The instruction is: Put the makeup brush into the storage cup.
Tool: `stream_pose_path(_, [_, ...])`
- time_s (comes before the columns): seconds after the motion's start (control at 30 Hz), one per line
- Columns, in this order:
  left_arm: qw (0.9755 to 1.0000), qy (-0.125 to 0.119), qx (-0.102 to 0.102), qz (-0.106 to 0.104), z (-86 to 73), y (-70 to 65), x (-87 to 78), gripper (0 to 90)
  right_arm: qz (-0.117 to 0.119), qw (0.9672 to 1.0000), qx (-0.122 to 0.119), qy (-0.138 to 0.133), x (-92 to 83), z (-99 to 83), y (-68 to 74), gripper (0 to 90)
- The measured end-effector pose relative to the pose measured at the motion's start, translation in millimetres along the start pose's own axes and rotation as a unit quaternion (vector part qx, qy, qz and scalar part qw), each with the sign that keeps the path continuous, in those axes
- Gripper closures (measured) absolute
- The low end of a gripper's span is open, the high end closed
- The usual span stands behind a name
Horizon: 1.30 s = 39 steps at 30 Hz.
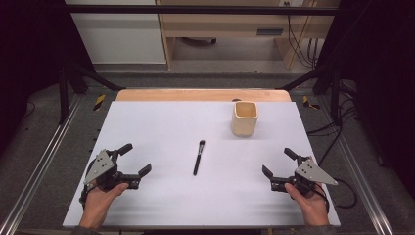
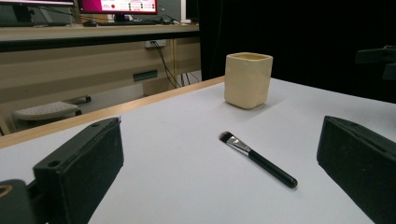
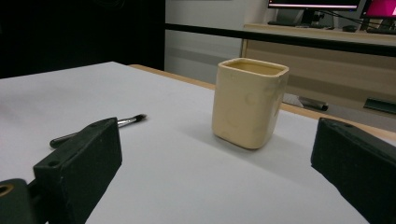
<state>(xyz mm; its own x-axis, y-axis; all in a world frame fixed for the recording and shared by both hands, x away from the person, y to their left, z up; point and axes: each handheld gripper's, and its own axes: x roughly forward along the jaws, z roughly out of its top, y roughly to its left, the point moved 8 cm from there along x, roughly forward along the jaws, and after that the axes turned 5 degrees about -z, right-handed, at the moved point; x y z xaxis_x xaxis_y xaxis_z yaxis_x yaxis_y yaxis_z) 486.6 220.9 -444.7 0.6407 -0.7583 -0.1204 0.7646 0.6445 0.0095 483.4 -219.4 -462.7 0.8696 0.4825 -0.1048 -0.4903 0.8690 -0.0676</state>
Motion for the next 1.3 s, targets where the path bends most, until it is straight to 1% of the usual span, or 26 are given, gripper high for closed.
stream_pose_path(0.07, [1.0, 0.004, -0.004, 0.0, -1.5, -1.3, -0.3, 0.4, -0.001, 1.0, -0.001, -0.001, -1.8, 0.6, 0.4, 2.4])
stream_pose_path(0.13, [0.9999, 0.015, -0.002, 0.003, -4.4, -1.7, -0.5, 0.5, -0.002, 1.0, 0.001, -0.002, -3.7, 1.6, 1.4, 2.3])
stream_pose_path(0.2, [0.9997, 0.02, -0.011, 0.0, -5.7, -2.3, 0.4, 0.6, -0.003, 1.0, -0.001, -0.005, -6.1, 2.4, 1.6, 2.2])
stream_pose_path(0.23, [0.9996, 0.027, -0.009, 0.001, -6.3, -1.6, 0.9, 0.6, -0.003, 1.0, -0.001, -0.005, -6.1, 2.4, 1.6, 2.2])
stream_pose_path(0.27, [0.9994, 0.031, -0.014, 0.004, -5.8, -1.1, 2.4, 0.6, -0.003, 1.0, 0.001, -0.005, -6.4, 2.3, 1.5, 2.2])
stream_pose_path(0.33, [0.9987, 0.045, -0.024, 0.006, -4.1, -0.6, 6.3, 1.0, -0.003, 1.0, -0.002, -0.006, -7.0, 2.6, 1.2, 2.2])
stream_pose_path(0.37, [0.998, 0.059, -0.023, 0.004, -3.6, -1.4, 9.3, 1.1, -0.002, 1.0, -0.003, -0.007, -7.0, 2.8, 1.8, 2.2])
stream_pose_path(0.4, [0.997, 0.074, -0.023, 0.004, -3.3, -2.5, 13.4, 1.3, -0.001, 1.0, -0.004, -0.007, -7.1, 3.0, 2.8, 2.2])
stream_pose_path(0.43, [0.996, 0.085, -0.027, 0.0, -1.8, -4.6, 18.0, 1.4, 0.0, 1.0, -0.007, -0.007, -6.9, 3.2, 3.5, 2.2])
stream_pose_path(0.47, [0.995, 0.096, -0.026, -0.007, 0.0, -7.5, 23.0, 1.5, 0.002, 1.0, -0.006, -0.005, -6.8, 3.2, 5.0, 2.2])
stream_pose_path(0.53, [0.9927, 0.118, -0.023, -0.011, 3.9, -13.1, 34.4, 1.6, 0.006, 0.9999, -0.01, -0.002, -6.0, 2.4, 7.1, 2.1])
stream_pose_path(0.6, [0.9906, 0.133, -0.024, -0.022, 7.6, -19.5, 46.3, 1.6, 0.009, 0.9998, -0.016, 0.002, -5.6, 1.1, 8.3, 2.0])
stream_pose_path(0.7, [0.9881, 0.149, -0.026, -0.028, 12.0, -27.5, 63.6, 1.6, 0.008, 0.9998, -0.016, 0.004, -5.7, 0.3, 8.5, 2.0])
stream_pose_path(0.73, [0.9868, 0.158, -0.024, -0.028, 12.6, -29.9, 70.1, 1.7, 0.007, 0.9998, -0.016, 0.004, -5.6, 0.0, 8.3, 2.0])
stream_pose_path(0.77, [0.9862, 0.162, -0.022, -0.028, 13.1, -31.3, 73.7, 1.7, 0.007, 0.9998, -0.016, 0.004, -5.6, -0.1, 8.1, 2.0])
stream_pose_path(0.8, [0.9849, 0.169, -0.022, -0.03, 13.3, -33.4, 78.1, 2.0, 0.006, 0.9999, -0.015, 0.003, -5.7, 0.2, 7.9, 2.0])
stream_pose_path(0.87, [0.9819, 0.186, -0.029, -0.027, 12.7, -35.8, 86.3, 2.5, 0.008, 0.9999, -0.013, 0.002, -5.9, 0.9, 8.2, 1.9])
stream_pose_path(0.93, [0.9798, 0.194, -0.037, -0.03, 12.7, -39.3, 94.4, 2.6, 0.009, 0.9999, -0.013, 0.003, -5.6, 0.6, 8.2, 1.9])
stream_pose_path(0.97, [0.9786, 0.2, -0.036, -0.03, 12.5, -40.9, 98.2, 2.4, 0.009, 0.9999, -0.013, 0.003, -5.2, 0.2, 8.1, 1.9])
stream_pose_path(1.03, [0.9757, 0.214, -0.032, -0.032, 11.9, -44.8, 105.8, 2.6, 0.009, 0.9999, -0.014, 0.003, -5.2, 0.2, 7.8, 1.8])
stream_pose_path(1.07, [0.9738, 0.223, -0.029, -0.033, 11.5, -46.7, 109.2, 2.6, 0.008, 0.9999, -0.012, 0.002, -5.2, 0.3, 8.0, 1.9])
stream_pose_path(1.1, [0.9723, 0.23, -0.028, -0.032, 11.3, -48.6, 112.7, 2.7, 0.004, 0.9999, -0.011, 0.003, -5.3, 0.4, 7.9, 1.9])
stream_pose_path(1.17, [0.969, 0.242, -0.034, -0.035, 11.0, -52.6, 119.0, 2.7, -0.002, 0.9999, -0.01, 0.004, -4.5, 1.0, 7.8, 1.9])
stream_pose_path(1.2, [0.9674, 0.249, -0.034, -0.033, 10.7, -54.2, 122.2, 2.8, -0.001, 0.9999, -0.011, 0.005, -4.3, 0.9, 8.5, 1.9])
stream_pose_path(1.23, [0.9659, 0.255, -0.029, -0.031, 10.5, -55.5, 125.3, 3.0, 0.003, 0.9999, -0.013, 0.006, -4.2, 0.8, 9.7, 1.9])
stream_pose_path(1.3, [0.9625, 0.268, -0.028, -0.034, 10.0, -59.8, 131.5, 3.0, 0.005, 0.9998, -0.017, 0.01, -3.7, -0.3, 11.2, 2.1])
